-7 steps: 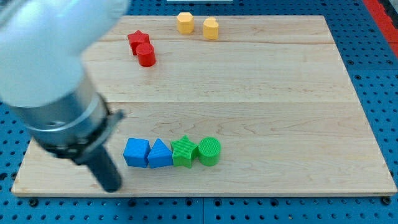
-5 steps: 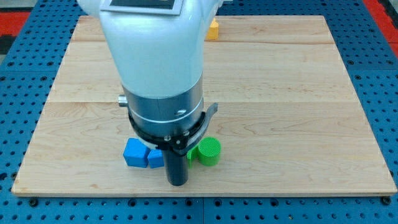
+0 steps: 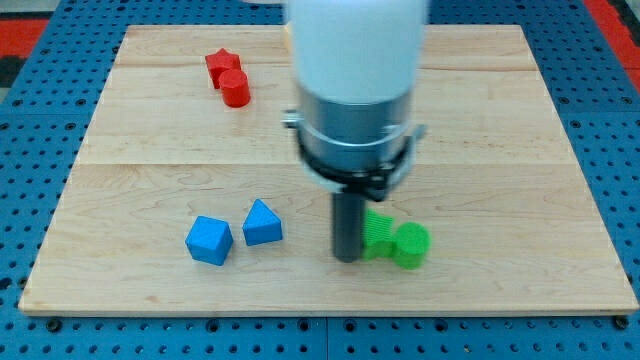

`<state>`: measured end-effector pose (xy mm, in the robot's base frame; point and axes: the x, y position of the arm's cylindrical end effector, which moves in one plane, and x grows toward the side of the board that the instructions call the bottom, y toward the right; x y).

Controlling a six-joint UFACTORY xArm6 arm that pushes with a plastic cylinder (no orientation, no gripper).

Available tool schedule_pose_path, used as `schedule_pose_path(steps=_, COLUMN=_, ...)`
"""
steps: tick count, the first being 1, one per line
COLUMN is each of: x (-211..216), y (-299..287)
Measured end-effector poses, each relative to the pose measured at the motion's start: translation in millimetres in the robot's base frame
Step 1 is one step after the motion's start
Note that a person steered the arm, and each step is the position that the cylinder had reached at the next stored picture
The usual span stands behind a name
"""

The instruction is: Separate the green blocks and the blue blocks

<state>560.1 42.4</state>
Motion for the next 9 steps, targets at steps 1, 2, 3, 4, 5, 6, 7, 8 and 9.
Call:
schedule_pose_path(steps=1, x=11, y=10)
schedule_pose_path(steps=2, x=5, y=-53)
schedule_pose_path(steps=3, x=-26, y=-103)
schedule_pose_path(steps=4, x=-30, y=-105)
schedule_pose_path(steps=5, x=-38, y=-108)
schedule_pose_path(steps=6, x=-72, y=-114)
schedule_pose_path(steps=7, x=-72, y=-115)
schedule_pose_path(steps=8, x=-84, y=-95)
schedule_pose_path(steps=9, x=-107, y=-95)
